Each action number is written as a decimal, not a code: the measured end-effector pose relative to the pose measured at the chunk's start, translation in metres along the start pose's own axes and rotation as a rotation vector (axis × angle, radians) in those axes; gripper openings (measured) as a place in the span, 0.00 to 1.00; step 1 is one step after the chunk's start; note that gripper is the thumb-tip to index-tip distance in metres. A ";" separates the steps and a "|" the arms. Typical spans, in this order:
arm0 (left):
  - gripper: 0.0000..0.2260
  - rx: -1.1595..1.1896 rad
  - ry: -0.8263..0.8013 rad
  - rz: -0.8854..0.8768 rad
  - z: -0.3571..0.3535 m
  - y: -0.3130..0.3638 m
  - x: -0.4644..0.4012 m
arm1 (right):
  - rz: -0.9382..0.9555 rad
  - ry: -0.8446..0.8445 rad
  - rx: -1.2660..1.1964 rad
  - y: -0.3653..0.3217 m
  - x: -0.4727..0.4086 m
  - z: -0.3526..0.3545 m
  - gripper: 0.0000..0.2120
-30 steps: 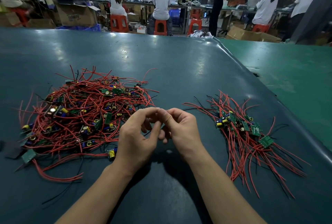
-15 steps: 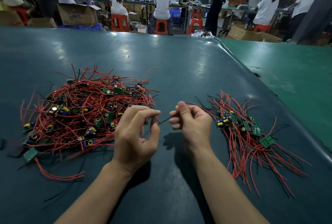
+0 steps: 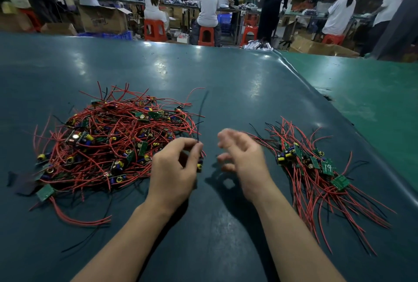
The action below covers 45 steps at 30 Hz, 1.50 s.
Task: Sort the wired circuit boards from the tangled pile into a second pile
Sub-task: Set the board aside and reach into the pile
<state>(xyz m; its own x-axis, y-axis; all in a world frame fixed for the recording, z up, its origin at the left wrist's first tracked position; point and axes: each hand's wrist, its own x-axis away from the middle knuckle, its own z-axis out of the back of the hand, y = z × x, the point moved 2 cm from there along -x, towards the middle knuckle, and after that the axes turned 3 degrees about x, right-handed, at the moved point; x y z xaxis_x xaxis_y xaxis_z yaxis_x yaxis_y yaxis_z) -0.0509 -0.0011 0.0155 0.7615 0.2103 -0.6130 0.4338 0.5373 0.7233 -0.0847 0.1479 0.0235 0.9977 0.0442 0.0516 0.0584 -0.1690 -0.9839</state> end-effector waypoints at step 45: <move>0.11 0.837 -0.279 0.576 -0.013 0.002 0.000 | 0.078 0.040 -0.196 0.002 0.007 -0.013 0.15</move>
<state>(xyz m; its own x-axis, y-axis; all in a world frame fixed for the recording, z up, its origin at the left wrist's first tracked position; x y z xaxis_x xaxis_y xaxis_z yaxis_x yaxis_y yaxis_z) -0.0560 0.0105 0.0129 0.9960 0.0021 -0.0891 0.0844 -0.3419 0.9359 -0.0773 0.1352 0.0244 0.9998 -0.0154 -0.0132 -0.0179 -0.3585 -0.9334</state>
